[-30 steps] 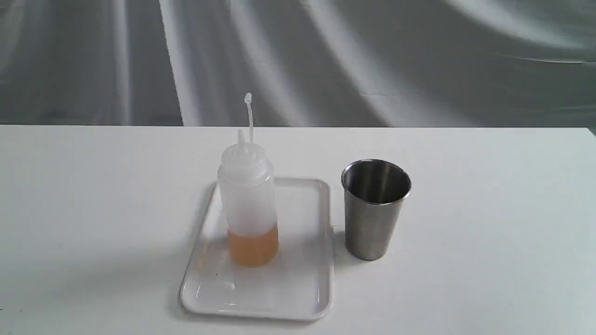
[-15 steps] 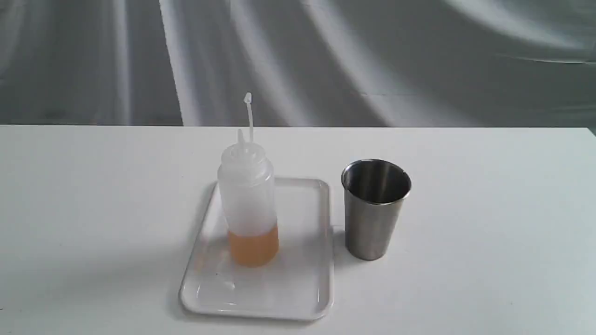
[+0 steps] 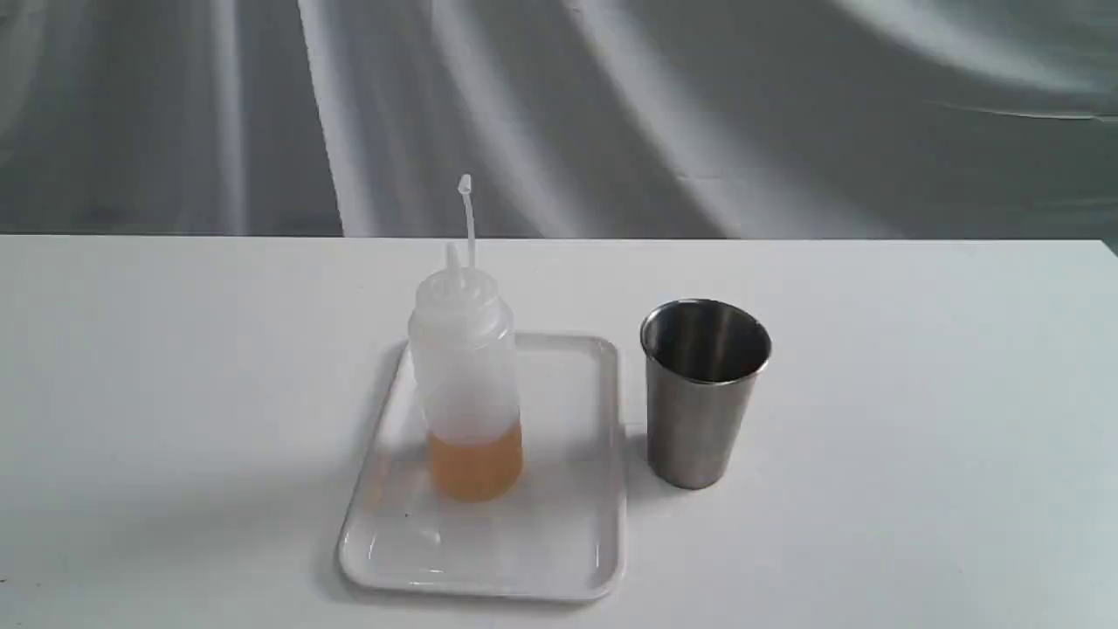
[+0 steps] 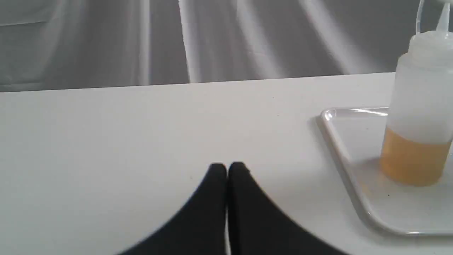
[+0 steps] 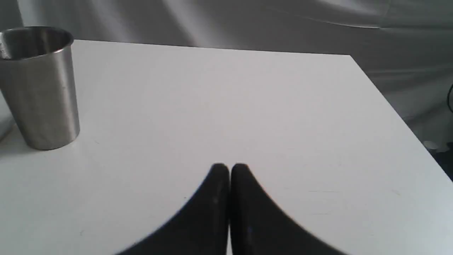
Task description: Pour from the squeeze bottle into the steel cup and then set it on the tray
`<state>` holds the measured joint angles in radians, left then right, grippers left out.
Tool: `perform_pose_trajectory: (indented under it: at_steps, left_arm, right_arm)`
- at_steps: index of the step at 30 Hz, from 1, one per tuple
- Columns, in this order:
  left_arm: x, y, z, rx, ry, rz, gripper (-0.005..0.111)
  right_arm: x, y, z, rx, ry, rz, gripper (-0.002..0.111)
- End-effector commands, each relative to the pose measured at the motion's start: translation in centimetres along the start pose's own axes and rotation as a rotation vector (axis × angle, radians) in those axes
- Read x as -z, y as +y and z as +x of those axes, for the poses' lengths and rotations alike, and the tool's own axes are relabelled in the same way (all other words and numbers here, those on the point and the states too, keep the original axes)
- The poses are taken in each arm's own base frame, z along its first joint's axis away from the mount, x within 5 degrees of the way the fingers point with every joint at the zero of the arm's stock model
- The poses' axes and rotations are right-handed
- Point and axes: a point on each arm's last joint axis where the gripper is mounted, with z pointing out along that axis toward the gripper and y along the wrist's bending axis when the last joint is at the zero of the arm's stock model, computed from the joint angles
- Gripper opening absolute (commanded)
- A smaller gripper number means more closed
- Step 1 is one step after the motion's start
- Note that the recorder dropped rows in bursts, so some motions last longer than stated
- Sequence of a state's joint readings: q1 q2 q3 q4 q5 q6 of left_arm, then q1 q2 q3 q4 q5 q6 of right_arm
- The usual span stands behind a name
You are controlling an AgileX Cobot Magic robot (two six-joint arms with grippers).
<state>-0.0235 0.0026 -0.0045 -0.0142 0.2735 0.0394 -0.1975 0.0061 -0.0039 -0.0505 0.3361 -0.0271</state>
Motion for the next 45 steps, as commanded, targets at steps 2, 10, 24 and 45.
perform_pose_trajectory:
  at_steps: [2,10,24,45]
  left_arm:
    - [-0.02,0.01,0.07,0.004,-0.006,-0.002,0.0]
    - [-0.02,0.01,0.07,0.006,-0.006,-0.001,0.0]
    - [-0.02,0.01,0.07,0.004,-0.006,-0.002,0.0]
    - [-0.02,0.01,0.07,0.004,-0.006,-0.002,0.0]
  right_arm:
    - [0.0,0.09,0.14,-0.034,0.002,-0.008,0.0]
    - [0.0,0.08,0.14,-0.032,0.002,-0.007,0.0]
    - [0.0,0.08,0.14,-0.032,0.002,-0.007,0.0]
    - [0.0,0.08,0.14,-0.032,0.002,-0.007,0.0]
